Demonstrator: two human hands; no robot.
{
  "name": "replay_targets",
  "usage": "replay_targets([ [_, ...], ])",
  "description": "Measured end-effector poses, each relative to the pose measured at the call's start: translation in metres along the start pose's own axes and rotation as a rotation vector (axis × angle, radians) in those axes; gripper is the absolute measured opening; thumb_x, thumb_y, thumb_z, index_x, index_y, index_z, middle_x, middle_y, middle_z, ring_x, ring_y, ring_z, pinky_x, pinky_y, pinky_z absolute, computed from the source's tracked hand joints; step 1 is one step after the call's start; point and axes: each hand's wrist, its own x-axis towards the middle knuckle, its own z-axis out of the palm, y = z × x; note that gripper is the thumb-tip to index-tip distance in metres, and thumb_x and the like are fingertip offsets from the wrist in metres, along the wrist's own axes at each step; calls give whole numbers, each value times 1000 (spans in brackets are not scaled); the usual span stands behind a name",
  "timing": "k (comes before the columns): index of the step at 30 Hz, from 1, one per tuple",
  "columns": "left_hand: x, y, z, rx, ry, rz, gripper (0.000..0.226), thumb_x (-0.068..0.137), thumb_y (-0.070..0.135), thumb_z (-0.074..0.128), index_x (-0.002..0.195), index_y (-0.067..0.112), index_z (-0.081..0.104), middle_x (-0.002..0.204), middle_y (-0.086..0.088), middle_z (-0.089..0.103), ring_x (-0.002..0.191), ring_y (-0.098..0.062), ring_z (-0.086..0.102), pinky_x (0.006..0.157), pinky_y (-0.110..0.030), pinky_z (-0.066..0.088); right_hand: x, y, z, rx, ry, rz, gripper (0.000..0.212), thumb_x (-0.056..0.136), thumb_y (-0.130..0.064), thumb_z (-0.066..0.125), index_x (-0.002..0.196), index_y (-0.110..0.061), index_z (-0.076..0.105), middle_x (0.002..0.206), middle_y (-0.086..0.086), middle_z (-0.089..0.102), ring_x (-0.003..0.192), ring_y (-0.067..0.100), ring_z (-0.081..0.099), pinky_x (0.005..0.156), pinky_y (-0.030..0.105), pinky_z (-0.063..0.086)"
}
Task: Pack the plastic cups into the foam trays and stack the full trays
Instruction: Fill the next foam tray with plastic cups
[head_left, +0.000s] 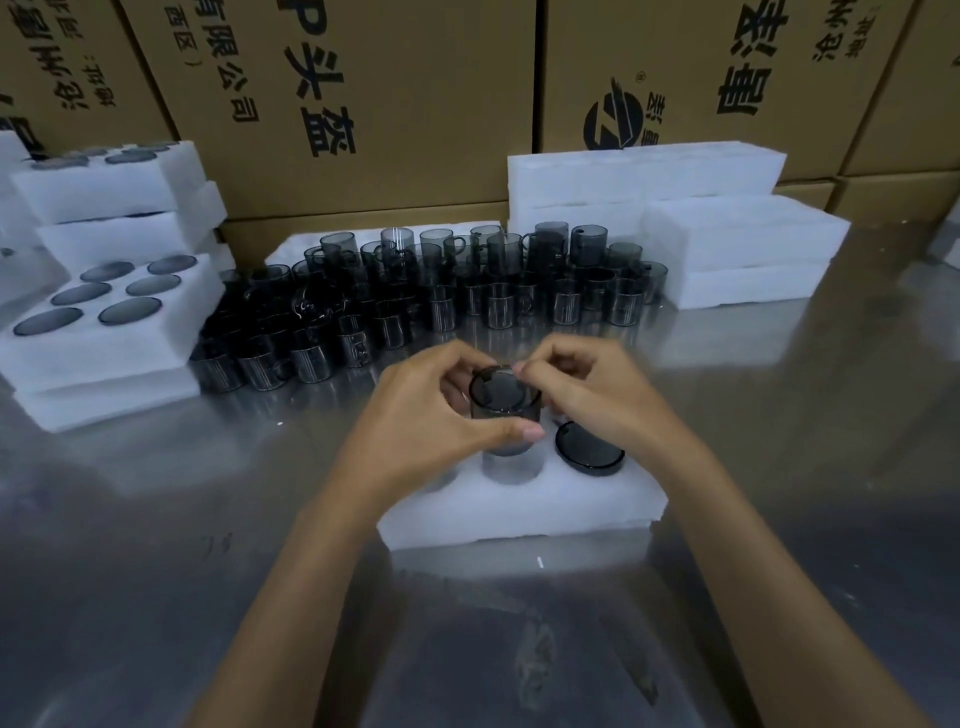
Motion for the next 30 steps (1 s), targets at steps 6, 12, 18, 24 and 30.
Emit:
replay_targets([
  [6, -4, 4, 0, 95, -100, 34, 63, 41, 76, 80, 83, 40, 49, 84, 31, 58, 69, 4, 52, 60, -13, 41, -9, -1, -3, 33, -60, -8, 15, 88, -19, 72, 78, -8, 70, 79, 9, 69, 71, 11, 59, 70, 21, 47],
  [12, -2, 2, -2, 84, -188, -19, 65, 41, 76, 81, 86, 36, 55, 84, 27, 61, 68, 5, 53, 59, -13, 42, -11, -1, -5, 10, -123, 22, 18, 89, -17, 70, 79, -3, 69, 82, 18, 67, 74, 15, 60, 75, 27, 46],
  [18, 0, -15, -18, -144, -245, 19, 29, 80, 49, 65, 100, 31, 76, 93, 9, 71, 85, -4, 61, 71, -11, 40, -11, 3, -12, -76, -117, 47, 19, 84, -35, 76, 76, -18, 77, 97, 4, 70, 90, 9, 58, 92, 33, 41],
  [24, -1, -24, -17, 21, -301, -50, 35, 65, 66, 64, 97, 52, 71, 146, 23, 37, 141, -4, 21, 114, -31, 20, -14, 10, -16, -338, -164, 52, 21, 74, -60, 69, 91, -49, 72, 138, -27, 44, 139, 0, 21, 119, 55, 9],
  [30, 0, -27, -13, 17, -326, -140, 51, 70, 56, 76, 116, 62, 53, 162, 19, 6, 149, -4, -3, 115, -41, 12, -14, 12, -13, -431, -145, 70, 42, 77, -58, 73, 115, -53, 56, 147, -23, 37, 142, -1, 16, 118, 46, 6],
])
